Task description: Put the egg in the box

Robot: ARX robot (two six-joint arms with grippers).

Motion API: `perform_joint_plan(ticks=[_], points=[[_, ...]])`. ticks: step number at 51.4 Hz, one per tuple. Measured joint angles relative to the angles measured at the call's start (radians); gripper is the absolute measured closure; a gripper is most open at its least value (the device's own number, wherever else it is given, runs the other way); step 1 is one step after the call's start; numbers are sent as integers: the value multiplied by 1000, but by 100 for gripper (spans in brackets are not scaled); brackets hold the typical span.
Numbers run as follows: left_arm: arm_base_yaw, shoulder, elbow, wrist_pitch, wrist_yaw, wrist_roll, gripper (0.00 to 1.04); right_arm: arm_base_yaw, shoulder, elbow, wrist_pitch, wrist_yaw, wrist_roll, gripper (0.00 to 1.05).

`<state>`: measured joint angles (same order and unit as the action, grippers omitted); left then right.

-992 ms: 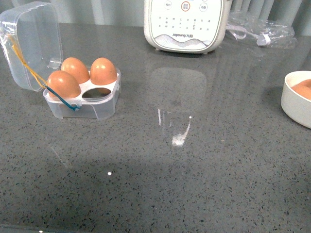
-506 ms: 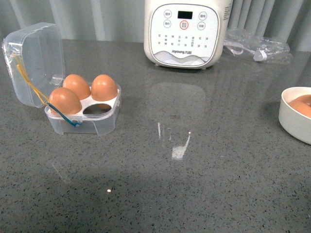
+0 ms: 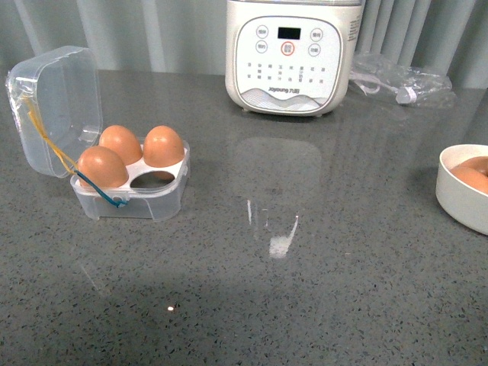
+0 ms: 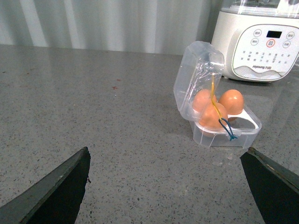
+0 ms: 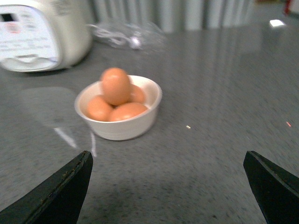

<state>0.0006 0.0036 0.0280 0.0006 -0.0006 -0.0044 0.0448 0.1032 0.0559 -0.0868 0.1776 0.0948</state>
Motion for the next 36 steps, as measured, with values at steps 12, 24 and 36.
perform_joint_plan(ticks=[12,24,36], points=[[-1,0,0,0,0,0,7,-29,445,81,292,-101,38,7],[-1,0,0,0,0,0,7,-74,760,149,501,-230,-229,7],[-1,0,0,0,0,0,7,-88,932,233,595,-255,-293,7]])
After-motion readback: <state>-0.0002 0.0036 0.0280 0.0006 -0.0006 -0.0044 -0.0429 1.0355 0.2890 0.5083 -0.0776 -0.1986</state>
